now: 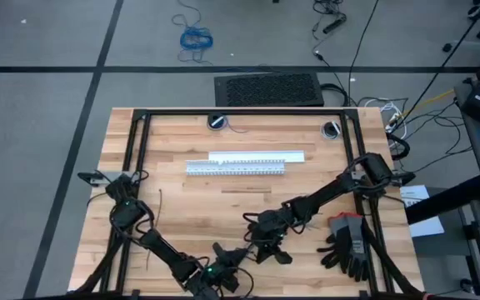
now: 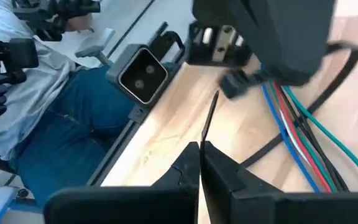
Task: Ziptie cables
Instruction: Assemble the cable wires with the together using a zip tie
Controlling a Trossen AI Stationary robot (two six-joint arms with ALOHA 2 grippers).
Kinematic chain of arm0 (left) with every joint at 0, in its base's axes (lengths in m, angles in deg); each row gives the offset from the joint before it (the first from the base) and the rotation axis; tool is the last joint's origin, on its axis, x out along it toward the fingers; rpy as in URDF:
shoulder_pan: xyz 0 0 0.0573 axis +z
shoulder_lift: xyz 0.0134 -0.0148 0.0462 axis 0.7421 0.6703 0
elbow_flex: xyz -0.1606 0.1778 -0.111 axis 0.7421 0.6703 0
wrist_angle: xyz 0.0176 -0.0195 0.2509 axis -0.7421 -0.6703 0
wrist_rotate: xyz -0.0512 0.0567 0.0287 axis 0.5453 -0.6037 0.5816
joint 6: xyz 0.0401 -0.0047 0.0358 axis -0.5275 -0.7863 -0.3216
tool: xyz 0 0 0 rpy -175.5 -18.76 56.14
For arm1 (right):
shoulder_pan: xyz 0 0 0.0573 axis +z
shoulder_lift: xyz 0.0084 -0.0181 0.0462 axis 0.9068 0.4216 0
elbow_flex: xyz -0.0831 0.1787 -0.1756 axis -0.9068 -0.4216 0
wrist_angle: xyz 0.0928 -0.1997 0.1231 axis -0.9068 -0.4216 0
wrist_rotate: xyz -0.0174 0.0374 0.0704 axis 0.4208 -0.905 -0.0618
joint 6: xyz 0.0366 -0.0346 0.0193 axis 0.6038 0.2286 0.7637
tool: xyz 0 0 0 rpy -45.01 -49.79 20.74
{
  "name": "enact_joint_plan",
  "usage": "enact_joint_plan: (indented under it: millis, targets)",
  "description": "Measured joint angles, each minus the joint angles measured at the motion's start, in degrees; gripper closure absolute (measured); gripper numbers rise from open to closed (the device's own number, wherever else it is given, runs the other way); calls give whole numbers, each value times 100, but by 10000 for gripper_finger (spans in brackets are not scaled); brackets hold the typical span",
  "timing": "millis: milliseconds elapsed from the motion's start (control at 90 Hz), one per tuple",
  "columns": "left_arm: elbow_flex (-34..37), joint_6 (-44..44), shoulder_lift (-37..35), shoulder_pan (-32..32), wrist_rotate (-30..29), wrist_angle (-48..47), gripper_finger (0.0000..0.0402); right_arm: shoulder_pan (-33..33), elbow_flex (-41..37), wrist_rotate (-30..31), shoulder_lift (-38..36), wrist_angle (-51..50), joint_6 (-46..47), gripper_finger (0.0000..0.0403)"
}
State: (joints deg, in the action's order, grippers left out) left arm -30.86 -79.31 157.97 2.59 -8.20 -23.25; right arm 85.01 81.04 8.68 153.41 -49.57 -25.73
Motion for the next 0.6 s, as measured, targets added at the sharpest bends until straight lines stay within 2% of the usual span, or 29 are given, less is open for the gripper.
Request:
enact_joint_plan:
  millis: [600]
  targets:
    - [-2, -74, -2, 28, 179, 45, 402, -13, 1, 13, 0, 51, -14, 403]
